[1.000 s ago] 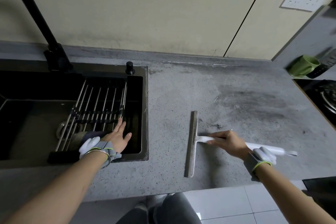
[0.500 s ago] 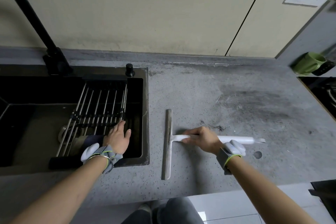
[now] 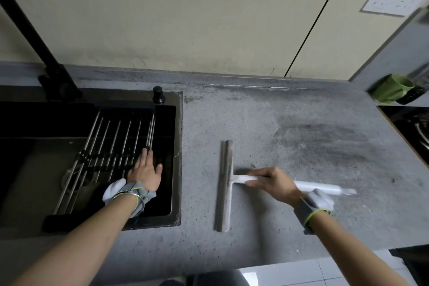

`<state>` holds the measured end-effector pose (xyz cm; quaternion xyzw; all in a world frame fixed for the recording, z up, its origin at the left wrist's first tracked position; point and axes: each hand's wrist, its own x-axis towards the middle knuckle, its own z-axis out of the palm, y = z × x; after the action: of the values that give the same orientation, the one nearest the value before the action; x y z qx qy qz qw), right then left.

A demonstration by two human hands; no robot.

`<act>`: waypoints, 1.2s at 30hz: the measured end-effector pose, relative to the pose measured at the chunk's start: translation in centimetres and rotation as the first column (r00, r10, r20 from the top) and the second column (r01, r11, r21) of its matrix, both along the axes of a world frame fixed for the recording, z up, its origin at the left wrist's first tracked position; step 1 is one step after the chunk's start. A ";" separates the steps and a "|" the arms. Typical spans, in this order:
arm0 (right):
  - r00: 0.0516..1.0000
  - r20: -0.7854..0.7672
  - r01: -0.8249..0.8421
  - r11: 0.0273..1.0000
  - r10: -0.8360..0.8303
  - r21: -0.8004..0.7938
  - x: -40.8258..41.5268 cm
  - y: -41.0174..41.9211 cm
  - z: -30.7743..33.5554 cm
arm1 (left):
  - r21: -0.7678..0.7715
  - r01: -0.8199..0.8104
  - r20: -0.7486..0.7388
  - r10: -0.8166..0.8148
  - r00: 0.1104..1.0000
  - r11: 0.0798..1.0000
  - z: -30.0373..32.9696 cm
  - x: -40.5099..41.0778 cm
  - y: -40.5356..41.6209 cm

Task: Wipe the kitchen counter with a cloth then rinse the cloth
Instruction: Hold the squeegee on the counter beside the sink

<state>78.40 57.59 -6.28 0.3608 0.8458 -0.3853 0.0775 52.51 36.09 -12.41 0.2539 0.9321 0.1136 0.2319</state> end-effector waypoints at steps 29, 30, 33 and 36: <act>0.985 0.003 -0.172 0.980 0.173 -0.102 -7.1 -3.6 -1.7 | -0.215 0.171 0.043 -0.165 0.985 0.962 1.9 -2.1 0.1; 0.983 0.004 -0.183 0.978 0.184 -0.101 -7.4 -3.9 -1.6 | -0.220 0.174 0.040 -0.169 0.985 0.960 1.8 -2.0 0.1; 0.982 -0.001 -0.186 0.976 0.187 -0.115 -7.5 -4.5 -1.2 | -0.247 0.159 -0.015 -0.168 0.986 0.956 2.2 -2.4 0.4; 0.992 -0.036 -0.125 0.984 0.122 -0.125 -6.5 -4.1 -0.5 | -0.282 0.167 -0.040 -0.186 0.982 0.945 3.0 -3.3 1.0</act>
<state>71.94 53.54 -6.78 0.2964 0.8414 -0.4378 0.1119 49.18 37.11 -9.45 0.3049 0.9195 -0.0479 0.2436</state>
